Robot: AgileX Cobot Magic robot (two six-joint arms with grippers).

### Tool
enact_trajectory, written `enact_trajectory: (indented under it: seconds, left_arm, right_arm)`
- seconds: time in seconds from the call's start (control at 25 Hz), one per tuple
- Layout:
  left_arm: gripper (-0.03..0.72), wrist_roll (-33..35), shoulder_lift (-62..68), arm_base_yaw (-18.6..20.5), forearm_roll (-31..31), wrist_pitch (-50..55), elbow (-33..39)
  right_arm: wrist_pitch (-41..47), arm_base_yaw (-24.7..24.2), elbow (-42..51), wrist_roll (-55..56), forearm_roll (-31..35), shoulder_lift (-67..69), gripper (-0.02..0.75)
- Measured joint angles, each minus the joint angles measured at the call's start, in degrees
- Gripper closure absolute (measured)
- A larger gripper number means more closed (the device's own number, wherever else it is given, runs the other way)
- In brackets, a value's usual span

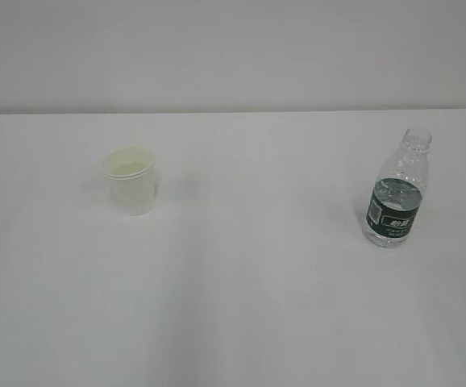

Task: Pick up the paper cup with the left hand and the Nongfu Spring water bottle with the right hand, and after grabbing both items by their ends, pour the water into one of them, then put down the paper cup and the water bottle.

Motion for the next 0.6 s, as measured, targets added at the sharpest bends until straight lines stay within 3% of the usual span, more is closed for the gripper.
enact_trajectory:
  seconds: [0.6]
  left_arm:
    - [0.206,0.2,-1.6,0.0,-4.5,10.3,0.0]
  right_arm:
    - [0.0,0.0,0.0,0.0,0.0,0.0,0.150]
